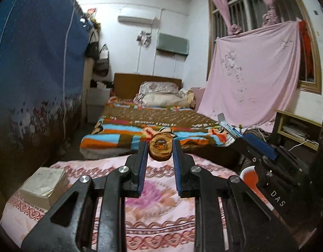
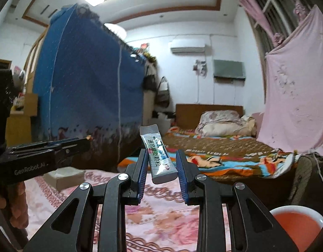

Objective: Collect trash
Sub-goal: 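Carry both items over the bucket and open both tools to drop them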

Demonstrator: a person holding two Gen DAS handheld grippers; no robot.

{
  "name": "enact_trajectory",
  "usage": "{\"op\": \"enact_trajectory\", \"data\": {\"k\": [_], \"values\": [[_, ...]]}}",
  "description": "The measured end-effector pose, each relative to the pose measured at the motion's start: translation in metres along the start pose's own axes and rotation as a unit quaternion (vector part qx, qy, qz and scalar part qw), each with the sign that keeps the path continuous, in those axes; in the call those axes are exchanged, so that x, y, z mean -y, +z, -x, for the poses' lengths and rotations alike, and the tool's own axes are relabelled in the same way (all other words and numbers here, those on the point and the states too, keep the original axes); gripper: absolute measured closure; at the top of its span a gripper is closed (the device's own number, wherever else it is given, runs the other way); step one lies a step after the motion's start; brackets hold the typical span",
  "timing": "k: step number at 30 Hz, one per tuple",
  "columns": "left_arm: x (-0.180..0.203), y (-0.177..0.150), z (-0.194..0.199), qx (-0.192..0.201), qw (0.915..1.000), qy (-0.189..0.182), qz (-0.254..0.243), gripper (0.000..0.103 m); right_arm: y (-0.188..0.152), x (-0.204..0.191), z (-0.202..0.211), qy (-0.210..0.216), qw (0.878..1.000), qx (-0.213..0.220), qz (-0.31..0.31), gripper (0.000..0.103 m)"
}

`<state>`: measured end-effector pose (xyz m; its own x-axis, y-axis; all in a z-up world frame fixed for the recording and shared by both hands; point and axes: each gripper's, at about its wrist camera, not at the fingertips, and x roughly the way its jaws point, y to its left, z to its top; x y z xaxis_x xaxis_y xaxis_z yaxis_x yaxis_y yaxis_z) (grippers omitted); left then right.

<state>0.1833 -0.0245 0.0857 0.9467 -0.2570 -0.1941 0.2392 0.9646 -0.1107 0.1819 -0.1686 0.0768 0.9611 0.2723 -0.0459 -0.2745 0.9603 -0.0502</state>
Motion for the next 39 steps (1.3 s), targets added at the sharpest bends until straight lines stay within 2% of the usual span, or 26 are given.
{"op": "enact_trajectory", "data": {"k": [9,17,28,39], "values": [[0.045,0.008,0.002,0.036,0.9977,-0.038,-0.043,0.095,0.006,0.036,0.035,-0.055,0.998,0.041,-0.011,0.078],[0.084,0.007,-0.008,0.036,0.9941,-0.081,-0.062,0.095,0.005,0.067,0.058,-0.108,0.992,0.058,-0.02,0.078],[0.138,0.0,-0.021,0.024,0.9863,-0.138,-0.087,0.095,-0.002,0.121,0.079,-0.171,0.982,0.054,-0.061,0.078],[0.173,-0.007,-0.043,-0.01,0.979,-0.181,-0.094,0.095,-0.014,0.159,0.084,-0.225,0.968,0.023,-0.113,0.078]]}}
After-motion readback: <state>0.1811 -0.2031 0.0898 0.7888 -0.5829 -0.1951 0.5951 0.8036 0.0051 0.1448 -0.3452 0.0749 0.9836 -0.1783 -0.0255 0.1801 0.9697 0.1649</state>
